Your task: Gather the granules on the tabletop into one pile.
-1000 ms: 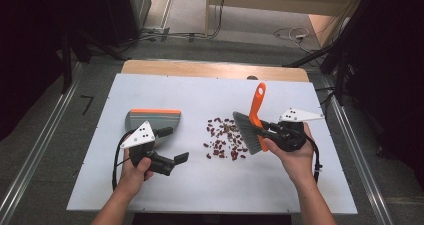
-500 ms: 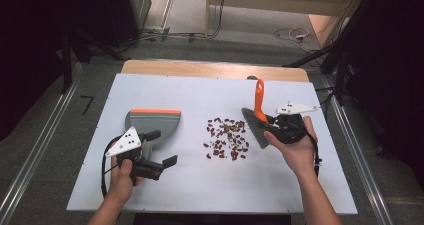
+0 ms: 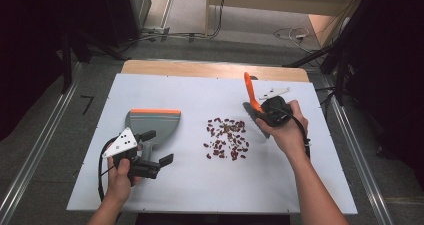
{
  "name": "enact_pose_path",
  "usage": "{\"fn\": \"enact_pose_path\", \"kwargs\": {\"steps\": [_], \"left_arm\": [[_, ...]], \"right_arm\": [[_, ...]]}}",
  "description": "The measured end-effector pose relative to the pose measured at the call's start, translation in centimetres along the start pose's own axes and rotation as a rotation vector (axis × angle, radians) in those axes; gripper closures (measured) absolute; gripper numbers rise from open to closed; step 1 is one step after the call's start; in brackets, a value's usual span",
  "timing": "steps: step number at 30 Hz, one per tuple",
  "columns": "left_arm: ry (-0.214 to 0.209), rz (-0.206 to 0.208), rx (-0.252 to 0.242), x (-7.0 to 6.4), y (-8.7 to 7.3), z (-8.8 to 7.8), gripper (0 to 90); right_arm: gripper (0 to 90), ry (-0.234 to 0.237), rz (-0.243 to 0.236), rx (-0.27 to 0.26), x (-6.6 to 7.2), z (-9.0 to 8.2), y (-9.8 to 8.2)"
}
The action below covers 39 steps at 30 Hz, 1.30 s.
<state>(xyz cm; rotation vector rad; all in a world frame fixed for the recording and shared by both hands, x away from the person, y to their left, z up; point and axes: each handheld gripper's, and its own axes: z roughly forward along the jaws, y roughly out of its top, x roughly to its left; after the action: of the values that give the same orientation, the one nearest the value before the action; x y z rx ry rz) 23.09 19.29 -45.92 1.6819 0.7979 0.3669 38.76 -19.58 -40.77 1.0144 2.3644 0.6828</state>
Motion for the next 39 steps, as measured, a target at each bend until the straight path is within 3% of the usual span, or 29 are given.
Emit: {"fn": "enact_pose_path", "kwargs": {"steps": [1,4,6,10,13,15,20,39], "left_arm": [[-0.006,-0.003,0.002,0.0,0.0,0.0,0.4],[-0.014,0.008,0.016,0.0,-0.1,0.2,0.4],[-0.021,0.011,0.021,-0.1,-0.1,0.3,0.5],[-0.030,0.018,0.021,-0.3,-0.2,0.4,0.5],[-0.036,0.019,0.017,-0.3,-0.2,0.4,0.5],[-0.035,0.016,0.016,-0.3,-0.2,0.3,0.5],[-0.026,0.015,0.018,-0.2,-0.2,0.2,0.5],[-0.012,0.007,0.027,0.0,-0.4,0.5,0.5]], "right_arm": [[69.3,-0.019,-0.026,0.025,0.4,0.8,0.5],[69.4,-0.028,-0.042,0.056,1.0,1.6,0.9],[69.4,-0.059,-0.090,0.091,1.7,2.5,1.2],[69.4,-0.108,-0.133,0.111,2.5,3.3,1.8],[69.3,-0.091,-0.152,0.131,2.9,3.9,2.2],[69.4,-0.075,-0.191,0.148,3.8,4.6,2.6],[69.4,-0.044,-0.212,0.172,4.6,4.9,2.9],[68.6,0.036,-0.326,0.192,7.3,3.5,1.3]]}}
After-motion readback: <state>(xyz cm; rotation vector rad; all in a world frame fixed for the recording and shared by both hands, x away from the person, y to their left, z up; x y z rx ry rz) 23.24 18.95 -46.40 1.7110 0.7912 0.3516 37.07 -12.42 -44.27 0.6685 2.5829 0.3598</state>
